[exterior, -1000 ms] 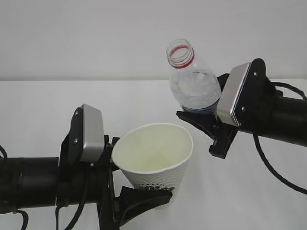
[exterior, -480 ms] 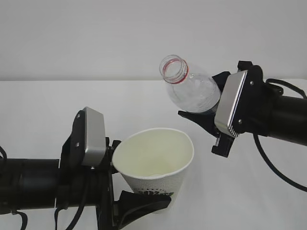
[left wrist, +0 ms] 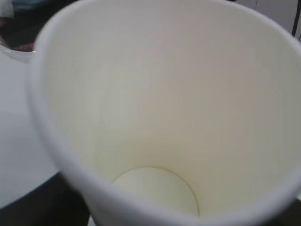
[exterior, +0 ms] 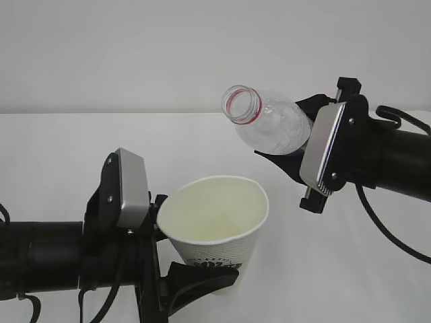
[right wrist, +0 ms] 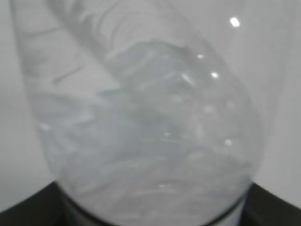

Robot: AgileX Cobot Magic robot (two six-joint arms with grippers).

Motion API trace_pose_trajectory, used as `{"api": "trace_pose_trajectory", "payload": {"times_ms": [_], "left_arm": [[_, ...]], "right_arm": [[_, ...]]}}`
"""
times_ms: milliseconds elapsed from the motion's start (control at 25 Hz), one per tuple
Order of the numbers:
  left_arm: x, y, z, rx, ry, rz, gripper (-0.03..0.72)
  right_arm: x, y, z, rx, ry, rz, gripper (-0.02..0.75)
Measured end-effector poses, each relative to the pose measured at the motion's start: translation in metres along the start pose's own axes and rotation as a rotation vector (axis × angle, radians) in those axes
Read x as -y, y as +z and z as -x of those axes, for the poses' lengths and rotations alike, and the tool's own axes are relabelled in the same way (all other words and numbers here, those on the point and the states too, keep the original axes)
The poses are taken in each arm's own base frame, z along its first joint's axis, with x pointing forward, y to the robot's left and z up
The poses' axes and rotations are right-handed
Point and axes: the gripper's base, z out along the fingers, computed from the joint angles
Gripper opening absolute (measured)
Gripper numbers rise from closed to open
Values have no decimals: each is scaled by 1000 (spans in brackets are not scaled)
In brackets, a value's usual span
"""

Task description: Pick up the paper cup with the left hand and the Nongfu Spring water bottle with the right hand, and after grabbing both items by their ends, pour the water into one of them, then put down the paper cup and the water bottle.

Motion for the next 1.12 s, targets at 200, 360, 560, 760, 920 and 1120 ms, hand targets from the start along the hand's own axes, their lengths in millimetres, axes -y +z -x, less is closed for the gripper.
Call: {"api": "trace_pose_trajectory", "payload": {"times_ms": [200, 360, 560, 760, 920, 1120], "left_arm": [[-2, 0, 1, 9, -17, 24, 543], [-4, 0, 1, 14, -24, 41, 543], [-7, 0, 2, 25, -28, 73, 543], [-9, 0, 3, 32, -40, 98, 538], [-10, -1, 3, 34, -42, 107, 537], [-10, -1, 3, 35, -40, 110, 537]], "right_arm": [[3, 0, 0, -6, -26, -28, 448], [4, 0, -1, -12, -55, -40, 448], [10, 2, 0, -12, -90, -65, 448], [22, 6, 4, -2, -116, -101, 448], [30, 10, 6, -8, -137, -113, 448], [35, 11, 7, -11, -161, -122, 448]]}}
